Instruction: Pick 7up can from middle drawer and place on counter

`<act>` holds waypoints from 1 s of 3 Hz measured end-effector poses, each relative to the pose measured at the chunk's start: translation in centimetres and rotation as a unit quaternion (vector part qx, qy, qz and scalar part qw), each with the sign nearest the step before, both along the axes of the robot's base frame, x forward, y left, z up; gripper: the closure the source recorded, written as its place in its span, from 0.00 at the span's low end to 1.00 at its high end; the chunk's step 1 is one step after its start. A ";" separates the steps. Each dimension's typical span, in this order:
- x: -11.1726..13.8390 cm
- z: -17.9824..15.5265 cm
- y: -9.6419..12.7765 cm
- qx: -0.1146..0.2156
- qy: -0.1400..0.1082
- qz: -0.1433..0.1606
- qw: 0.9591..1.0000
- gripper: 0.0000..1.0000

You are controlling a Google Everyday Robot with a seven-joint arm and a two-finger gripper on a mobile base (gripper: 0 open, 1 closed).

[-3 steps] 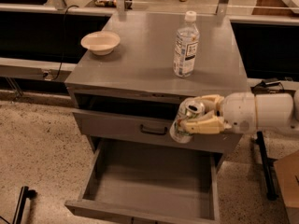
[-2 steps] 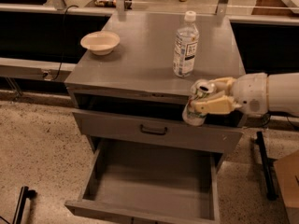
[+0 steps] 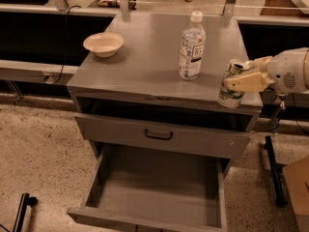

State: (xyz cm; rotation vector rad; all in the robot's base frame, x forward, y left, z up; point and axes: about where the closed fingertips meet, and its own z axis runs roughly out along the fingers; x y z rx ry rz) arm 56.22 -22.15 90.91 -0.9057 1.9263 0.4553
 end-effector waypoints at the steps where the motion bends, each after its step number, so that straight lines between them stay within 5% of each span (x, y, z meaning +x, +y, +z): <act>1: 1.3 1.6 -1.0 -0.013 -0.026 -0.020 0.999 1.00; 2: 2.5 2.0 -0.8 -0.013 -0.068 -0.022 0.997 1.00; 3: 2.5 2.0 -0.8 -0.013 -0.068 -0.022 0.997 1.00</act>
Offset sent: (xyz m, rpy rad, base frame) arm 0.0349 -0.0102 0.0233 -0.0184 -0.2311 -0.0540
